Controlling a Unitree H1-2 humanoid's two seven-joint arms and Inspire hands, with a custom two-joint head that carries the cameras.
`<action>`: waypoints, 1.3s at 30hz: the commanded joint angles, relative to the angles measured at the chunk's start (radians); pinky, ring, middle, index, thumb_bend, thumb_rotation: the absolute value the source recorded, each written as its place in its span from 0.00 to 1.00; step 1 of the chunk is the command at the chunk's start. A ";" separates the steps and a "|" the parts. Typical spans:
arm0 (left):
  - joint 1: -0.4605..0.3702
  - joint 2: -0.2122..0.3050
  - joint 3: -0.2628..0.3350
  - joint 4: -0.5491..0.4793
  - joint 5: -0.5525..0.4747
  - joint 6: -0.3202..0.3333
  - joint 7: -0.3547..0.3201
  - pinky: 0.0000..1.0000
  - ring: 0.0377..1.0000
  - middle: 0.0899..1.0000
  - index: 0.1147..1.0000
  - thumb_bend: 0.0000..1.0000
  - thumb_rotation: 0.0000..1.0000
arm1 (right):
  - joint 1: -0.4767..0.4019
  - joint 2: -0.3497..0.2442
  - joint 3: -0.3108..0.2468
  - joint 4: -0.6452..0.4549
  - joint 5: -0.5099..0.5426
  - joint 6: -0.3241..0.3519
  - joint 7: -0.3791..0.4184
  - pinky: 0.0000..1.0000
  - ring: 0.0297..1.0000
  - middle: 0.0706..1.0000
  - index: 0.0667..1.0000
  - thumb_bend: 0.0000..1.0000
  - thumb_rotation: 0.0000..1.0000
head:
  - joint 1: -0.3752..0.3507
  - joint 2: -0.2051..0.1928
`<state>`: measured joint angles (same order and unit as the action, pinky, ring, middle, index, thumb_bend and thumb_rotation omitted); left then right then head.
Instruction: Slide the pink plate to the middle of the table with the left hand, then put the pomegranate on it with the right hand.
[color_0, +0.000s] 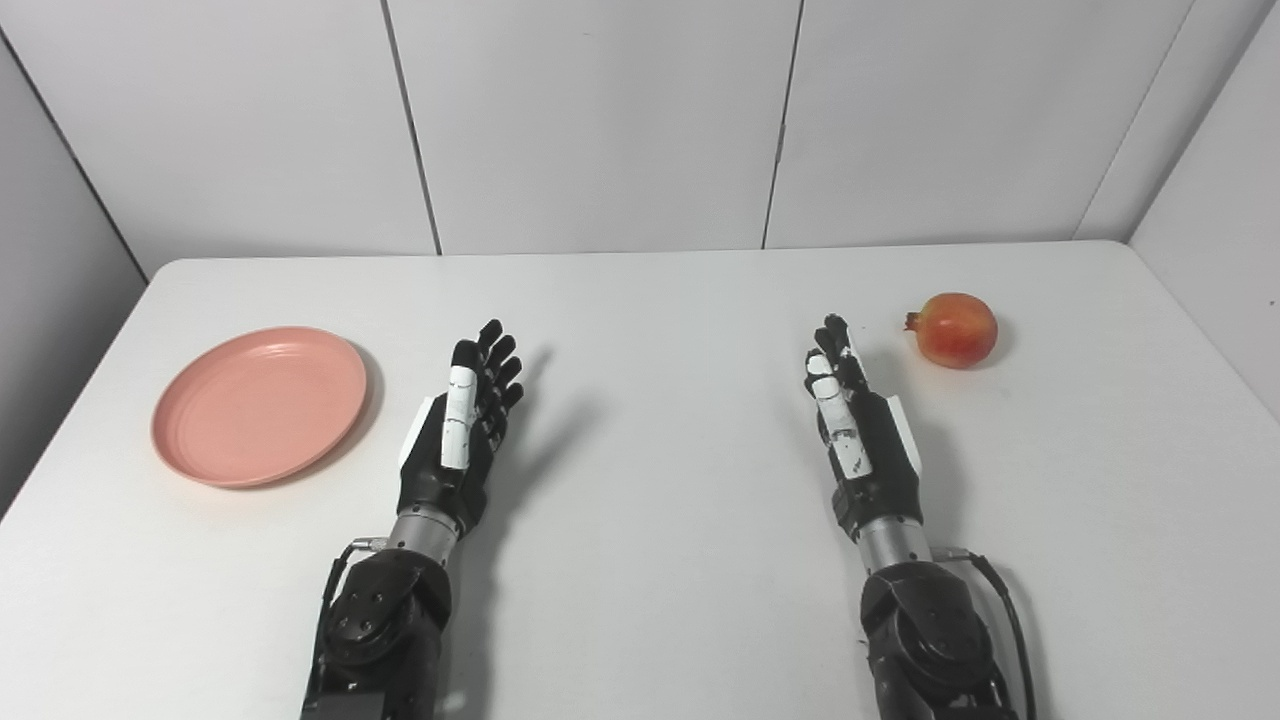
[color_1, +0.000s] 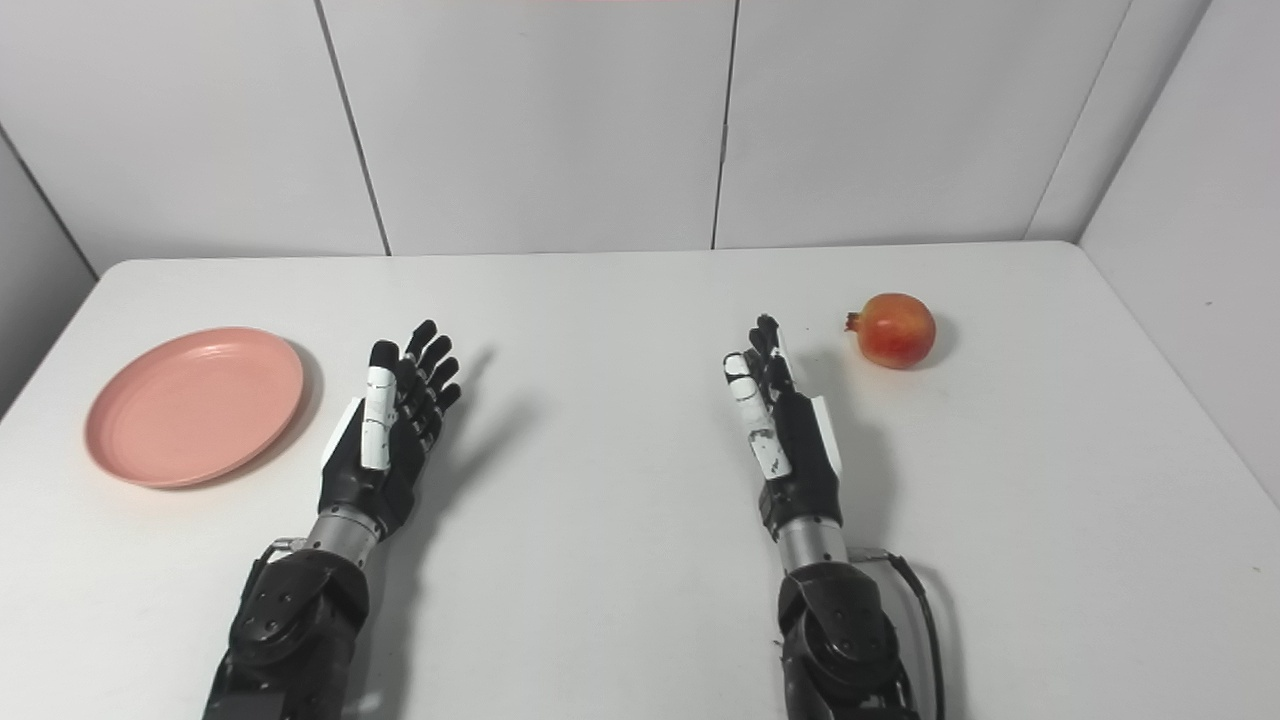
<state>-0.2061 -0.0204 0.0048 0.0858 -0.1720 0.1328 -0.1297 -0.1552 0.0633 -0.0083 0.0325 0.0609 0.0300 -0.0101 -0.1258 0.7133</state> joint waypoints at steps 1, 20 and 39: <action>-0.021 -0.005 -0.008 -0.021 0.003 -0.055 -0.008 1.00 1.00 1.00 1.00 0.84 1.00 | -0.028 -0.012 -0.002 -0.020 0.012 -0.005 0.015 1.00 1.00 1.00 1.00 0.64 0.86 | 0.003 0.000; -0.009 -0.021 -0.021 -0.020 0.030 -0.095 0.021 1.00 1.00 1.00 1.00 0.82 1.00 | -0.020 -0.034 0.002 -0.029 0.029 0.009 0.014 1.00 1.00 1.00 1.00 0.66 0.85 | 0.015 -0.012; -0.012 -0.004 -0.053 0.011 0.181 -0.190 0.083 1.00 1.00 1.00 1.00 0.80 1.00 | -0.017 -0.029 0.001 -0.025 0.040 -0.006 0.016 1.00 1.00 1.00 1.00 0.63 0.81 | 0.016 -0.017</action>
<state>-0.1925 -0.0227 -0.0413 0.1217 -0.0055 -0.0305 -0.0541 -0.1534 0.0324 -0.0066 0.0310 0.0944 0.0339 -0.0038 -0.1104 0.6949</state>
